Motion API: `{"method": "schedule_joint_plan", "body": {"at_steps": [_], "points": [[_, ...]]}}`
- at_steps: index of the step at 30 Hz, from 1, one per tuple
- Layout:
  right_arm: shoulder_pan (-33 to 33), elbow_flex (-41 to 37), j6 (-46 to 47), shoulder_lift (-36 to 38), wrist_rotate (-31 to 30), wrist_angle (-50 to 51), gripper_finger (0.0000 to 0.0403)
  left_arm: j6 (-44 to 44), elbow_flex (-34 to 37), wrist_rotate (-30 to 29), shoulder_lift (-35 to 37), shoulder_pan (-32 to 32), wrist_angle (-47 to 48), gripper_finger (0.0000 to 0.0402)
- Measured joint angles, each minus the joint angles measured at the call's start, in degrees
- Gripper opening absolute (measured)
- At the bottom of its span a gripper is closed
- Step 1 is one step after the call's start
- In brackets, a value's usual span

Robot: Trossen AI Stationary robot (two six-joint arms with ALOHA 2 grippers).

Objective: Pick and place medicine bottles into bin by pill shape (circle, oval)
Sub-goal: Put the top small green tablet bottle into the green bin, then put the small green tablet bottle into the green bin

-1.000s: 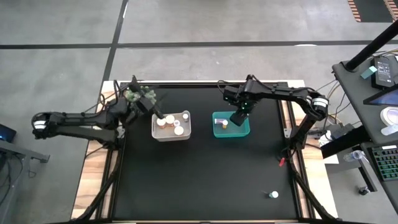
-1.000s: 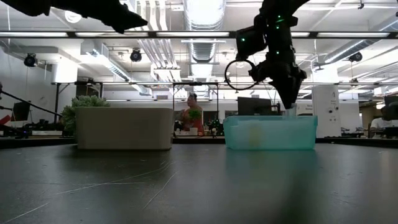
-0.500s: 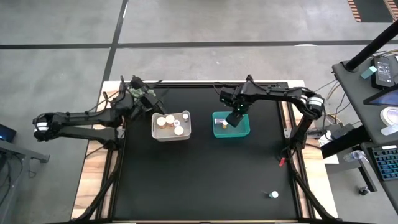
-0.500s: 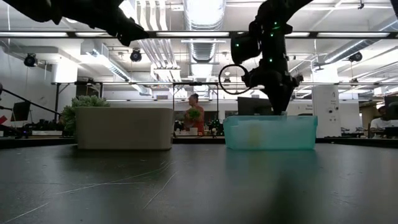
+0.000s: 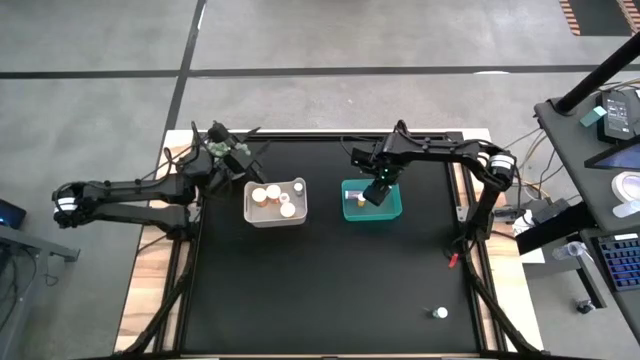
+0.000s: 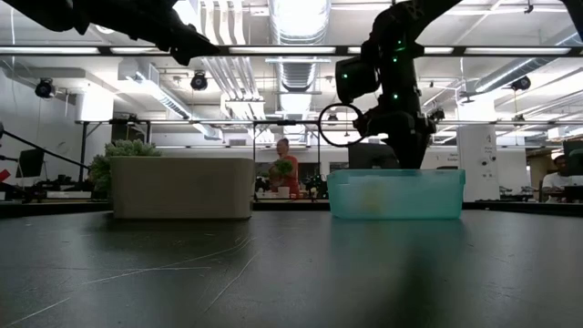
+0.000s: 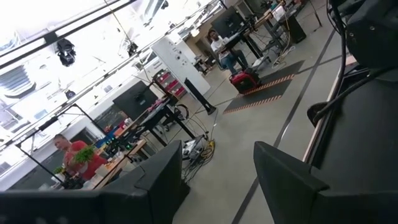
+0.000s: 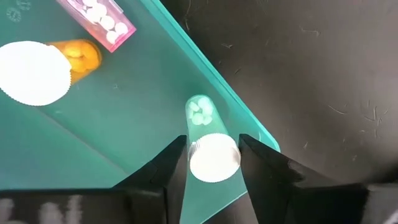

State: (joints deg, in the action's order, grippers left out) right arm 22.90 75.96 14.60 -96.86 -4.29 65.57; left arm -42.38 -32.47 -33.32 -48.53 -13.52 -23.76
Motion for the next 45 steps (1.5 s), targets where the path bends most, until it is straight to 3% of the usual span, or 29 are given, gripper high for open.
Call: {"method": "schedule_joint_plan", "body": {"at_steps": [12,26,33,41,45], "points": [[0.00,2.78,-0.23,1.11,0.22,4.22,0.0223,2.81,-0.01,-0.02,-0.02,0.02,-1.35,0.0183],[-5.99,-1.63,-0.39,16.69,0.20,1.22,0.0224,15.12,-0.02,0.02,-0.83,0.80,-1.26,0.0183],[-11.88,-12.74,-1.05,28.93,-0.24,-13.55,0.0224,19.60,-0.37,4.58,-2.06,3.88,-1.64,0.0183],[-15.44,-32.59,-16.00,42.93,-0.24,-44.16,0.0224,25.74,-1.94,9.25,-5.87,8.57,-7.98,0.0183],[-17.12,-39.39,-21.81,49.85,-0.22,-52.53,0.0224,28.46,-2.80,9.29,-9.11,11.81,-12.52,0.0183]]}}
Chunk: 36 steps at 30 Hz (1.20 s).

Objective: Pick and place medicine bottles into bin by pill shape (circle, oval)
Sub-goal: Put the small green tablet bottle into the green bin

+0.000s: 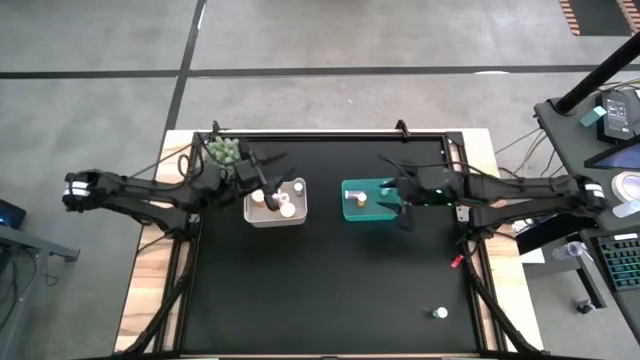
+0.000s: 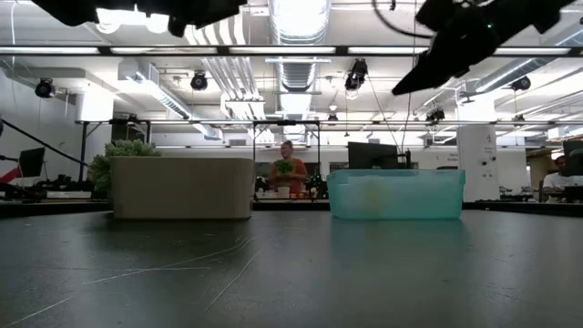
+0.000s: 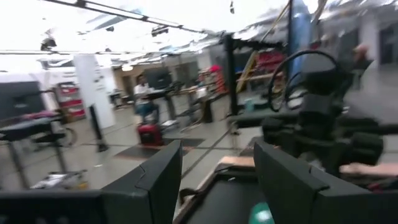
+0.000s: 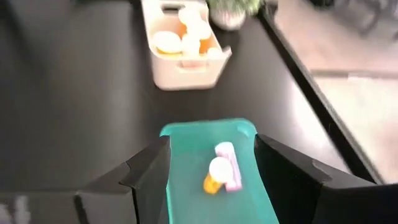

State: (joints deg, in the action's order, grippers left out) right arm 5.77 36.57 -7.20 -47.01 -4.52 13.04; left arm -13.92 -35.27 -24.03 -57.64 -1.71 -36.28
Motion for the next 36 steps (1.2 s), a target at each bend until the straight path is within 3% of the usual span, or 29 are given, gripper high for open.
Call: {"method": "schedule_joint_plan", "body": {"at_steps": [7,15,20,26,36], "points": [[-5.42,-4.71,-5.33,11.80,0.06,-3.00,0.0217,4.68,-5.98,0.00,-9.54,5.08,-4.59,0.0183],[-9.30,-10.57,-8.45,19.54,0.15,-11.02,0.0198,7.66,-19.65,-0.04,-24.69,8.55,-5.02,0.0183],[-11.17,-14.73,-6.20,22.76,0.20,-14.19,0.0185,8.89,-28.81,-0.11,-31.81,11.23,1.54,0.0183],[-14.07,-18.97,-5.38,27.56,0.32,-19.35,0.0173,17.41,-36.60,-0.44,-37.13,13.08,9.08,0.0183],[-19.11,-18.49,-7.92,32.88,0.45,-21.05,0.0159,25.86,-47.51,-0.44,-46.36,14.12,20.91,0.0182]]}}
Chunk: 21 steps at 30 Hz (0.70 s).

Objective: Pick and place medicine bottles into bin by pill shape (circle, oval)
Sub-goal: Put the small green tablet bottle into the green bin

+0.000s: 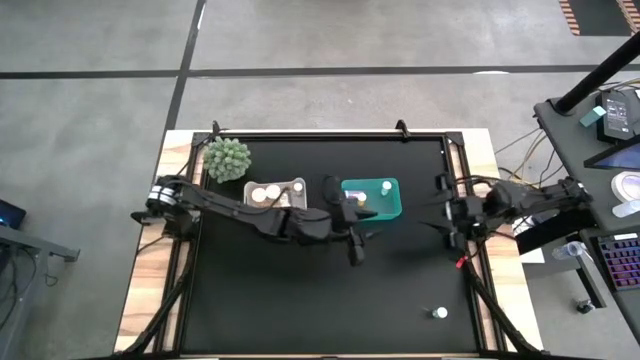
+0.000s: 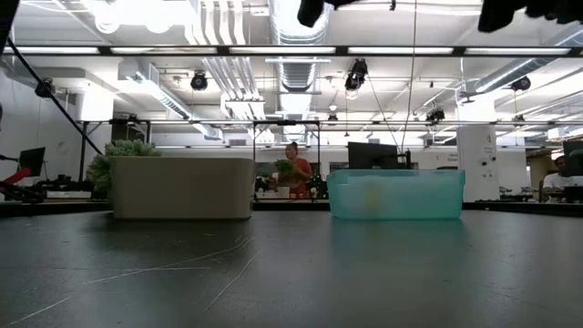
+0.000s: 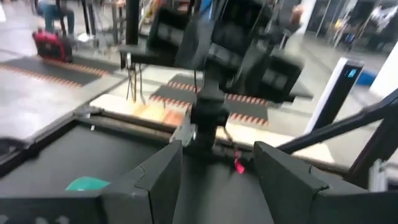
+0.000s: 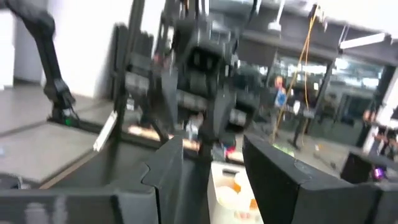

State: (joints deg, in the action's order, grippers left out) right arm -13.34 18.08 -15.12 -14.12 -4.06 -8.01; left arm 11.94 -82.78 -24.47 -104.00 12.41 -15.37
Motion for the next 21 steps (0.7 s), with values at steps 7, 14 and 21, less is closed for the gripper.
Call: {"method": "schedule_joint_plan", "body": {"at_steps": [7,14,21], "points": [[-1.68,0.31,-2.46,2.38,0.01,0.44,0.0155,-0.20,-11.69,0.44,-7.92,-0.03,9.51,0.0182],[-1.82,0.29,-3.49,5.08,0.03,1.28,0.0155,-2.52,-20.35,1.72,-15.25,-0.05,13.57,0.0182],[-1.82,0.45,-4.41,6.94,1.55,1.33,0.0155,-6.51,-25.13,2.54,-21.25,-0.22,12.83,0.0182]]}}
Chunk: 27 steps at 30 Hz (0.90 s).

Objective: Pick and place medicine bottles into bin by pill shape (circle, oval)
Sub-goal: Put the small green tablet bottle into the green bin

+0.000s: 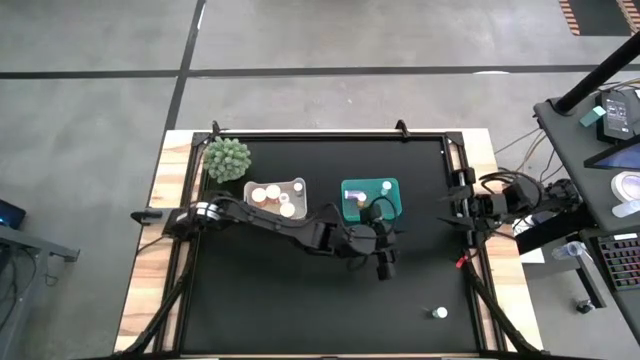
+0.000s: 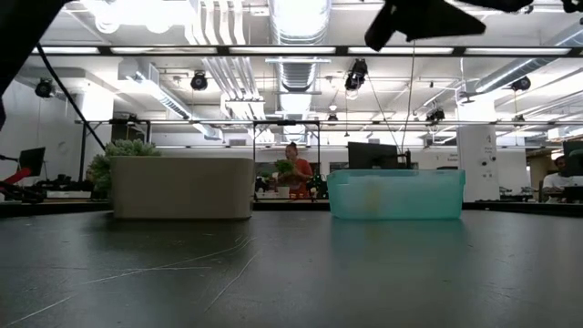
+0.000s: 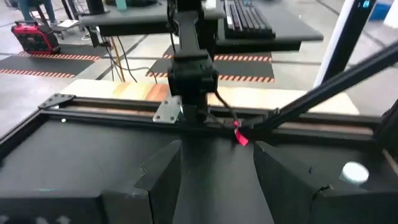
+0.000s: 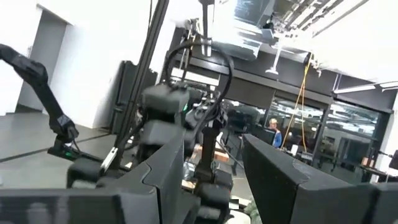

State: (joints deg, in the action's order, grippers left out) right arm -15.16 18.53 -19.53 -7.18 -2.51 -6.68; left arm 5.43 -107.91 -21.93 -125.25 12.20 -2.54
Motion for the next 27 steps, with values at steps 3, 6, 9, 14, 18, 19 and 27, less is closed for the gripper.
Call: {"method": "schedule_joint_plan", "body": {"at_steps": [3,6,9,14,18,19,27], "points": [[0.02,0.24,-0.14,0.77,0.41,-0.09,0.0155,-0.30,-0.35,0.00,-1.33,-0.33,0.04,0.0182],[0.01,0.24,-1.18,1.91,3.82,0.07,0.0155,-0.30,-0.34,0.00,-1.68,-0.59,0.13,0.0182],[0.00,0.24,-1.54,3.85,5.59,0.81,0.0155,-0.31,-0.18,-0.04,-1.68,-0.69,-0.12,0.0182],[0.02,0.26,-2.21,7.08,5.54,3.77,0.0155,-0.35,0.09,0.46,-1.68,-0.62,-0.10,0.0182],[0.02,0.40,-2.15,6.95,5.54,3.84,0.0155,-0.35,0.48,0.55,-1.68,-0.62,-0.43,0.0182],[0.02,0.41,-2.19,6.54,5.42,3.93,0.0155,-0.37,0.65,0.60,-1.68,-0.62,-0.86,0.0182],[0.04,0.41,-2.54,6.54,3.77,4.35,0.0155,-1.74,3.38,3.92,-1.68,-0.76,-8.21,0.0183]]}}
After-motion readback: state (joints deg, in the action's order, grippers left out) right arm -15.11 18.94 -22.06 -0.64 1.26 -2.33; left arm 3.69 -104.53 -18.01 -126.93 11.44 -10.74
